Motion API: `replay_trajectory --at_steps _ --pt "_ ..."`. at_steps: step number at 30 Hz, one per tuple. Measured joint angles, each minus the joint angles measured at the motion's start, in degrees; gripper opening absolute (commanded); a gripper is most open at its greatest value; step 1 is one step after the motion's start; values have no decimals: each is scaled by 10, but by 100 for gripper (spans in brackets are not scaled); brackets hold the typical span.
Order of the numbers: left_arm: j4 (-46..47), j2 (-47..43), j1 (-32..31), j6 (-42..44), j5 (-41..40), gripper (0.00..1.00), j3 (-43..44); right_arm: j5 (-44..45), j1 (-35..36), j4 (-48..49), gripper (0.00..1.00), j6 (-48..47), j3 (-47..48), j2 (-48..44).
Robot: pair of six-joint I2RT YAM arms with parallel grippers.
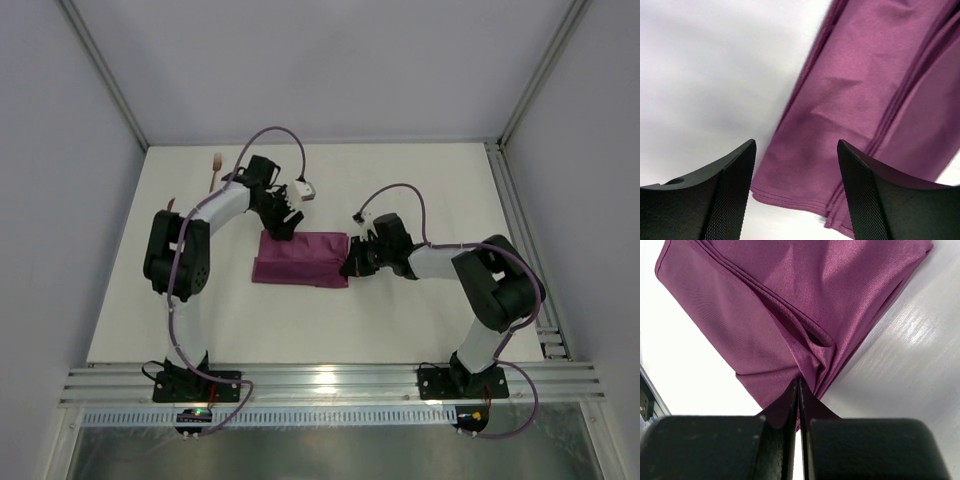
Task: Fold the napkin into a case and place the utensils inside
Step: Fold the 2/3-rectangle-folded napkin at the center of the board.
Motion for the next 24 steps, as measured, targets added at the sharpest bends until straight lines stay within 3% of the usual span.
replay_trajectory --at_steps 6,11,14,15,19,24 --pt "-37 79 1 33 -24 68 66 0 0 -4 6 -5 2 0" --pt "-91 93 2 66 -23 63 94 1 -2 -5 6 -6 2 0" --pt "-108 92 2 88 -21 54 92 1 -2 -4 5 -6 2 0" --pt "-108 90 2 92 -20 45 89 2 -2 -4 6 -6 2 0" --pt "-104 68 2 103 -22 25 52 2 -3 -5 5 -6 3 0" --pt "-82 26 1 78 -27 13 -14 2 -3 -4 5 -3 11 9"
